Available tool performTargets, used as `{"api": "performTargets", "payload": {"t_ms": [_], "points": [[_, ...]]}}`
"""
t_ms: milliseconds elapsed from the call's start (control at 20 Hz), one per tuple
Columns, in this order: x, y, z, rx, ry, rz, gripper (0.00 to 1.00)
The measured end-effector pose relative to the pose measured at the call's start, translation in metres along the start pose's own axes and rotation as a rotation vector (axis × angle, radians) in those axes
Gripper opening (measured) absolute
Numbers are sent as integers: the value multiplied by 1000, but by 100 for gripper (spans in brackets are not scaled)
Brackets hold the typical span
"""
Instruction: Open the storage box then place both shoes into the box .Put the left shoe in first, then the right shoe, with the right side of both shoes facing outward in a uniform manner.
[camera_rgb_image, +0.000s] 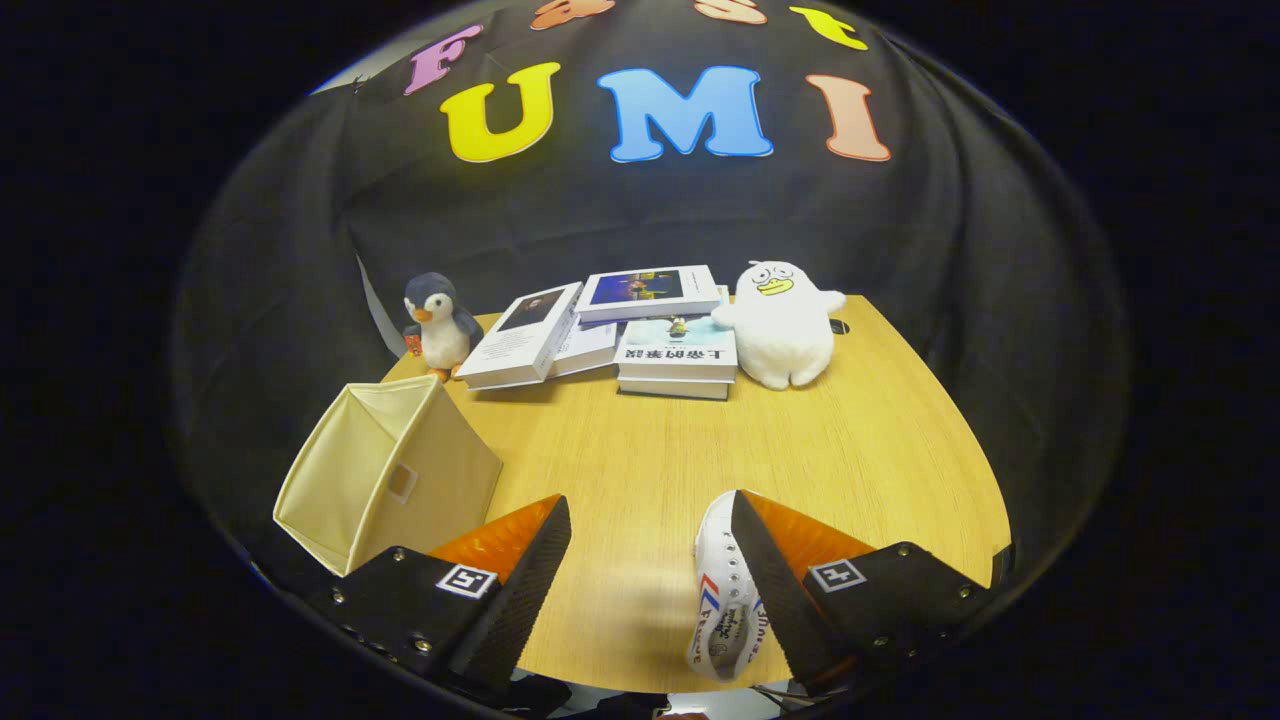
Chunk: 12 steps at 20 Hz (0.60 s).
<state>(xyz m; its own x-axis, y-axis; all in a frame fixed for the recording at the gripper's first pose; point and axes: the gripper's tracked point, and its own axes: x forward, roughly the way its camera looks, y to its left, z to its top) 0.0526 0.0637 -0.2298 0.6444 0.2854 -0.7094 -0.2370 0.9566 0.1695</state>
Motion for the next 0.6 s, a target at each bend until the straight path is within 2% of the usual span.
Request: {"api": "performTargets", "payload": {"t_ms": [350, 600], "points": [[22, -64, -44, 68, 80, -65, 98], [38, -91, -77, 119, 155, -87, 98]]}}
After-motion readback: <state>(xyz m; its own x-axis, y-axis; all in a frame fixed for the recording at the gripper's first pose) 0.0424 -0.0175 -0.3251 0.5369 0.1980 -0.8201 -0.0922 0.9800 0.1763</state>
